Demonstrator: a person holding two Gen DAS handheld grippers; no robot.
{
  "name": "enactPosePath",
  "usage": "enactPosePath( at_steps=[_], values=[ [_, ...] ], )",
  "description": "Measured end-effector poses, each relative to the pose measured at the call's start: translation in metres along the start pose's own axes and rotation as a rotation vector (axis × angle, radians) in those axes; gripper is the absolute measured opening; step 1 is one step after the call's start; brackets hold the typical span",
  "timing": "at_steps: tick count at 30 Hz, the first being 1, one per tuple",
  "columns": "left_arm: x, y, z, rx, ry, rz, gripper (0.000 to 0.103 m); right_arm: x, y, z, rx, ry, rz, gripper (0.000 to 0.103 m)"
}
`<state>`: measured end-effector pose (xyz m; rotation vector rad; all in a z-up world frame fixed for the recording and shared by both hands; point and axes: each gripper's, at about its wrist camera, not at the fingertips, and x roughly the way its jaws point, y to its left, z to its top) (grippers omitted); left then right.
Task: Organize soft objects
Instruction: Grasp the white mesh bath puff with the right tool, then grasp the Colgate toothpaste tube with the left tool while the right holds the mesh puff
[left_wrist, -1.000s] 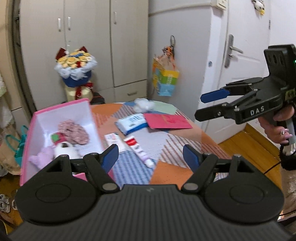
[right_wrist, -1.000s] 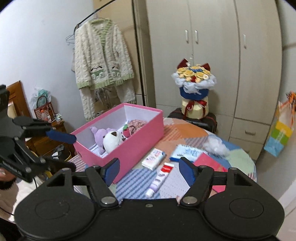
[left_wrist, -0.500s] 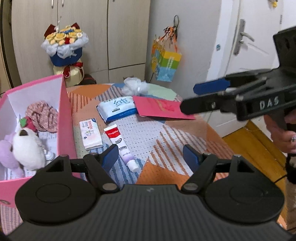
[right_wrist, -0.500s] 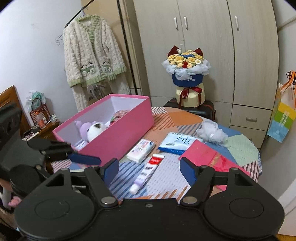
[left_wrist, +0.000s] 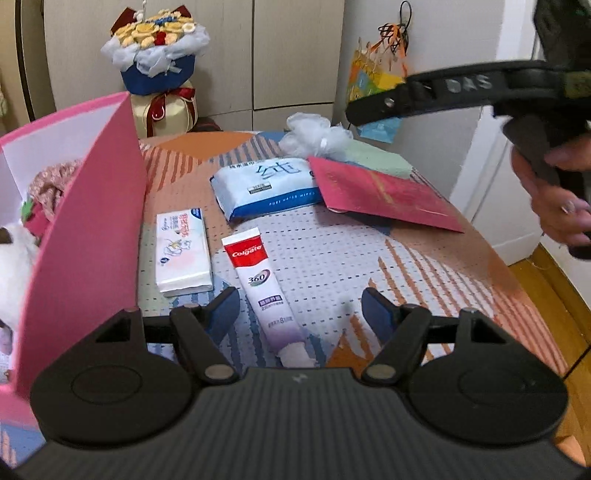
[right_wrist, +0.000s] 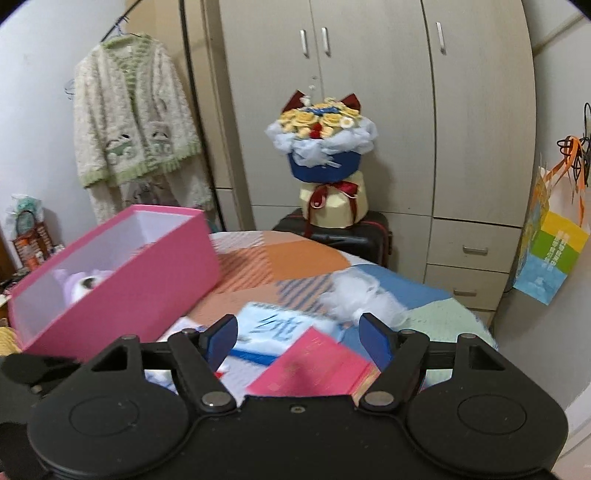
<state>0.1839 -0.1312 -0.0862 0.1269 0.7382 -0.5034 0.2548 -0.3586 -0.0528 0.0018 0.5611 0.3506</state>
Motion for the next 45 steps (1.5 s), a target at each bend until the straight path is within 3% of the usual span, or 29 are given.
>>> enactPosePath(
  at_steps=[5,8,14,17,22,23,24,26,28,33,41,45],
  values=[
    [0.018,0.001,-0.001,-0.021,0.004,0.052,0.071,0.038,-0.019,0.010,-0.018,0.041,-0.004,0.077],
    [0.021,-0.006,-0.004,0.036,-0.031,0.104,0.071,0.062,-0.028,0.009,-0.023,0.069,-0.021,0.077],
    [0.033,-0.006,-0.005,0.029,-0.013,0.123,0.071,0.093,-0.045,0.010,0.000,0.085,-0.032,0.081],
    [0.035,-0.003,-0.005,0.017,-0.019,0.125,0.072,0.105,-0.051,0.013,0.003,0.087,-0.026,0.092],
    [0.041,-0.003,-0.002,-0.009,-0.021,0.142,0.075,0.129,-0.060,0.016,0.026,0.141,-0.006,0.092],
    [0.041,-0.003,-0.001,-0.012,-0.021,0.140,0.068,0.133,-0.060,0.015,0.031,0.155,0.002,0.091],
    [0.040,-0.002,-0.001,-0.018,-0.026,0.140,0.062,0.135,-0.060,0.014,0.031,0.165,0.005,0.084],
    [0.038,0.000,0.000,-0.026,-0.036,0.151,0.040,0.138,-0.058,0.011,0.031,0.191,0.003,0.060],
    [0.037,0.004,0.000,-0.044,-0.039,0.156,0.030,0.138,-0.056,0.009,0.027,0.196,0.005,0.053],
    [0.036,0.011,0.000,-0.107,-0.057,0.145,0.026,0.127,-0.044,0.008,-0.006,0.165,-0.062,0.042],
    [0.032,0.005,-0.006,-0.089,-0.093,0.182,0.025,0.078,-0.036,0.021,0.005,0.000,-0.124,0.042],
    [0.027,0.006,-0.006,-0.085,-0.110,0.186,0.025,0.049,-0.025,0.010,0.039,-0.054,-0.125,0.042]
  ],
)
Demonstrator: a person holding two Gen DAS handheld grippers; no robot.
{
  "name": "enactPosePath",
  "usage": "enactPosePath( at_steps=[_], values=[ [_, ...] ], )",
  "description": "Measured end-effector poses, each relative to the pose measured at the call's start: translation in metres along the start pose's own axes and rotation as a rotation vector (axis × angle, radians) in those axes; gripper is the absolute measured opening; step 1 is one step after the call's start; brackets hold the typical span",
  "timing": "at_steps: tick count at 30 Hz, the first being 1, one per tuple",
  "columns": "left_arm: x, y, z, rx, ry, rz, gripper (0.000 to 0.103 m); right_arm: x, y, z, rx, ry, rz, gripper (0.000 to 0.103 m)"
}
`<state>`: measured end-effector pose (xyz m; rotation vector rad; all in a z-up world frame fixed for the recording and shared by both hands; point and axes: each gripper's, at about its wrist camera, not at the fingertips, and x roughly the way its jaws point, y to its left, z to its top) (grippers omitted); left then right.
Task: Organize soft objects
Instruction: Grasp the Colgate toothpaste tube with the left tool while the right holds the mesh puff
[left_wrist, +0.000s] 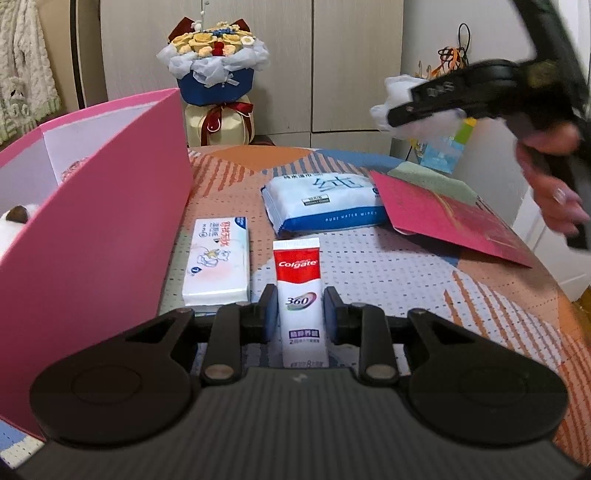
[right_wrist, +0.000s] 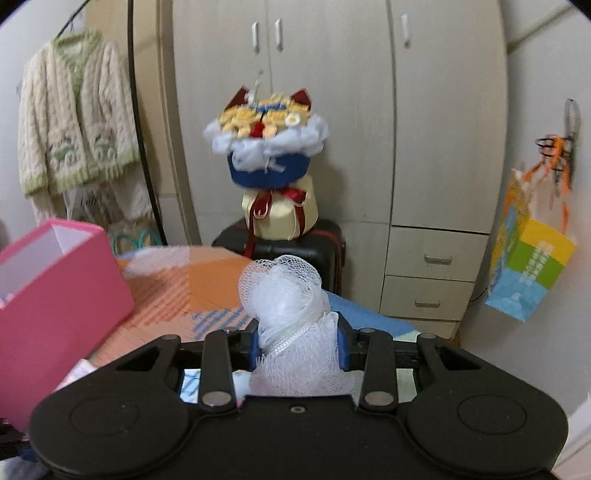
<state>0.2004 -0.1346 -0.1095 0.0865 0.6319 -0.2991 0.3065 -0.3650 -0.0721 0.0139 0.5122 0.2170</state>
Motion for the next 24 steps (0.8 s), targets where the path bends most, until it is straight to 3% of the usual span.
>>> enactPosePath(
  at_steps=[6,24],
  values=[
    [-0.011,0.005,0.002,-0.011,-0.021,-0.011,0.025,-0.038,0.024,-0.024,-0.021,-0.010,0.029,0.042],
    [-0.050,0.018,-0.012,-0.064,0.028,-0.147,0.025,-0.113,0.076,-0.094,0.027,0.155,0.106,0.042]
  ],
)
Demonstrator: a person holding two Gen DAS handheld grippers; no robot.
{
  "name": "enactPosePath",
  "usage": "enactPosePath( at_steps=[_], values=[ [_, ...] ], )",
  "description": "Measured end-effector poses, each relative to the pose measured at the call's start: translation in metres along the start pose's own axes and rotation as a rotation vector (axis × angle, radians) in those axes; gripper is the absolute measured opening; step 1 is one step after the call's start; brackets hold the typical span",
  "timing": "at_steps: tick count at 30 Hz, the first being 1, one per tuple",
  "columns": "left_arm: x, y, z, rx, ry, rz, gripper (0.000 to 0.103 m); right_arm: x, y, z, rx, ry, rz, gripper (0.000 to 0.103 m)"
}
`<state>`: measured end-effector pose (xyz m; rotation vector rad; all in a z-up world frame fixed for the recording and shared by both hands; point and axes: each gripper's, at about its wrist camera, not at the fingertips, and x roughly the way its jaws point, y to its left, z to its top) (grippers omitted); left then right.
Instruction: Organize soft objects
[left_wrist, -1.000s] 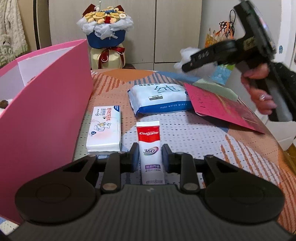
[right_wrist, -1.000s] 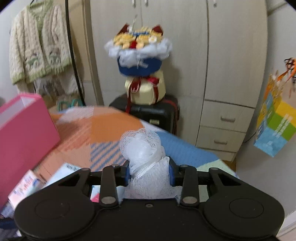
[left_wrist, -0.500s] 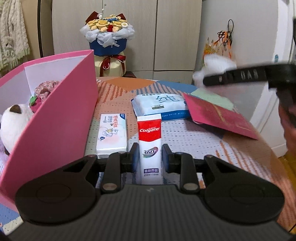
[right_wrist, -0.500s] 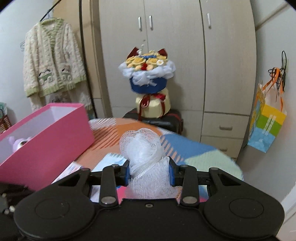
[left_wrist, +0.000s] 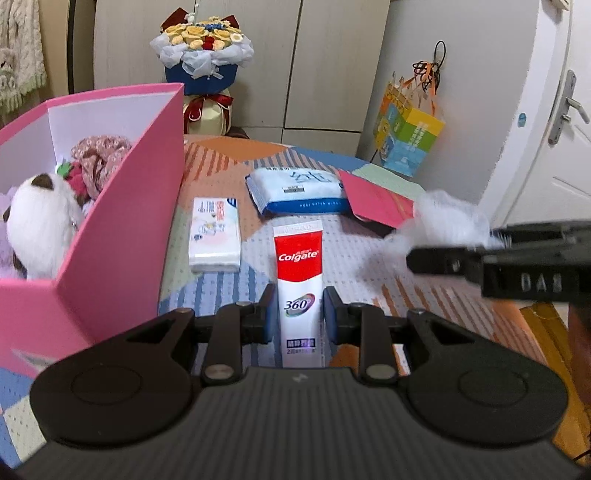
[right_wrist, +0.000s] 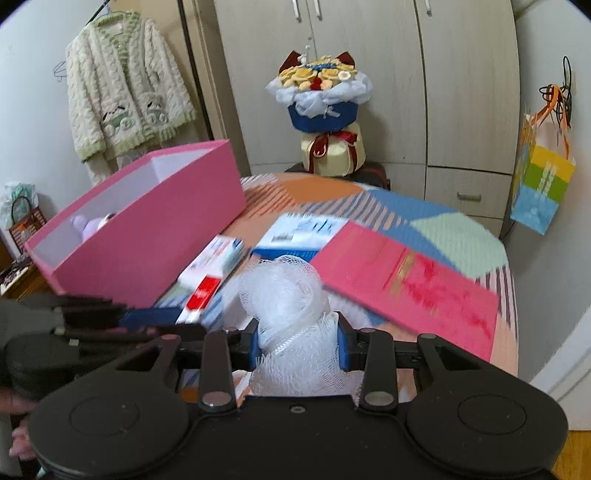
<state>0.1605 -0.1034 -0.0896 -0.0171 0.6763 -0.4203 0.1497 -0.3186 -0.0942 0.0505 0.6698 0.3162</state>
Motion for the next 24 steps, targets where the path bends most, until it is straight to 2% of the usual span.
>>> enactPosePath(
  at_steps=[12,24],
  values=[
    [-0.030,0.016,-0.015,-0.054,0.041,-0.099,0.025,-0.029,0.013,-0.035,0.005,0.077,-0.006,0.042],
    [-0.078,0.051,-0.033,-0.158,0.078,-0.220,0.023,-0.051,0.061,-0.040,-0.031,0.095,0.136,0.042]
  ],
)
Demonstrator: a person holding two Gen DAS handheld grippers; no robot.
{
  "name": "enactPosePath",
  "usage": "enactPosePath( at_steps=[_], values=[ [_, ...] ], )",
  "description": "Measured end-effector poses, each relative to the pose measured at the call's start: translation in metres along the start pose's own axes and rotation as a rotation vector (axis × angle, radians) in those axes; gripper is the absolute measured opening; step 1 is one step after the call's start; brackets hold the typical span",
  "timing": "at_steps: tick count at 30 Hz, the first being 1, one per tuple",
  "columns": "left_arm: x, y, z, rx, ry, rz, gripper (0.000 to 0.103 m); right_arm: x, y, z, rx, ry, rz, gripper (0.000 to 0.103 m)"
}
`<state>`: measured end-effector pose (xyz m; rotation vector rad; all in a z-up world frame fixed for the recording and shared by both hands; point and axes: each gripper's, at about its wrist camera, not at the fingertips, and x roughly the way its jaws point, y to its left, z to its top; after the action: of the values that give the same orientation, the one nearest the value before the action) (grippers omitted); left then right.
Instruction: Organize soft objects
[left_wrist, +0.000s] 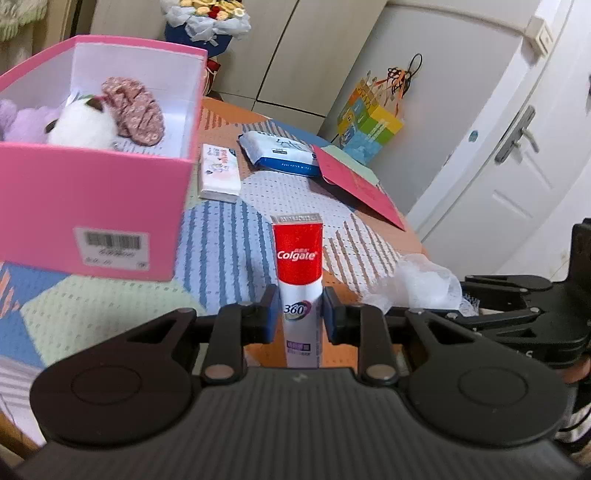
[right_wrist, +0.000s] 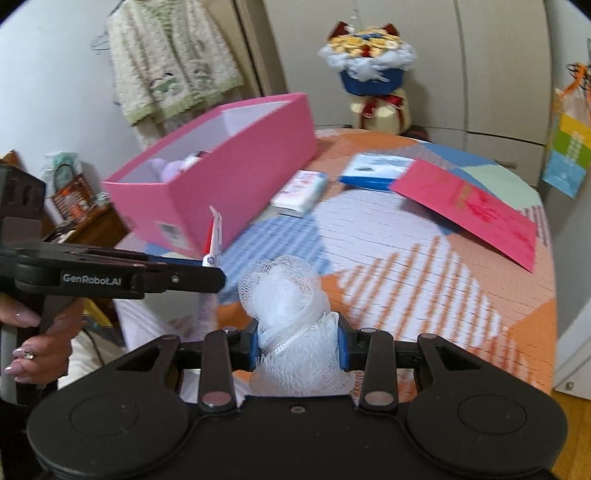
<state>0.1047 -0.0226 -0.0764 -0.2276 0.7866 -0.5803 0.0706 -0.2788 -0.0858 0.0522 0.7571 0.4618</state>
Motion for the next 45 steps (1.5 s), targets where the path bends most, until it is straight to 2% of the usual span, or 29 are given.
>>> enactPosePath(
  at_steps=[10,17,21,27,28,30,32,35,38,40,43,45],
  values=[
    [-0.047,0.005,0.005,0.024,-0.095,0.041,0.021,-0.005,0.029,0.013,-0.081,-0.007,0.007,0.042],
    [-0.079,0.004,0.017,0.058,-0.117,0.055,0.020,0.000,0.048,0.026,-0.103,0.024,0.046,0.042],
    [-0.100,-0.002,0.029,0.093,-0.147,0.072,0.020,-0.006,0.070,0.047,-0.155,-0.014,0.085,0.042],
    [-0.132,-0.008,0.062,0.134,-0.223,0.109,0.020,-0.005,0.101,0.097,-0.232,-0.062,0.128,0.042],
    [-0.135,-0.008,0.068,0.136,-0.227,0.107,0.020,-0.004,0.105,0.107,-0.240,-0.072,0.125,0.042],
    [-0.141,-0.007,0.084,0.135,-0.231,0.097,0.011,-0.001,0.109,0.124,-0.238,-0.092,0.127,0.042],
    [-0.145,-0.002,0.100,0.128,-0.259,0.106,0.009,0.004,0.110,0.141,-0.237,-0.107,0.139,0.042],
    [-0.136,0.008,0.122,0.116,-0.294,0.135,0.007,0.024,0.107,0.162,-0.212,-0.110,0.171,0.042],
    [-0.109,0.032,0.144,0.059,-0.258,0.130,0.005,0.059,0.095,0.178,-0.156,-0.072,0.193,0.042],
    [-0.087,0.052,0.152,0.010,-0.226,0.154,0.005,0.087,0.085,0.186,-0.122,-0.014,0.197,0.042],
    [-0.059,0.075,0.155,-0.024,-0.198,0.178,0.005,0.117,0.075,0.190,-0.110,0.022,0.168,0.042],
    [-0.048,0.079,0.154,-0.003,-0.191,0.199,0.005,0.125,0.075,0.191,-0.127,0.012,0.144,0.046]
  ],
)
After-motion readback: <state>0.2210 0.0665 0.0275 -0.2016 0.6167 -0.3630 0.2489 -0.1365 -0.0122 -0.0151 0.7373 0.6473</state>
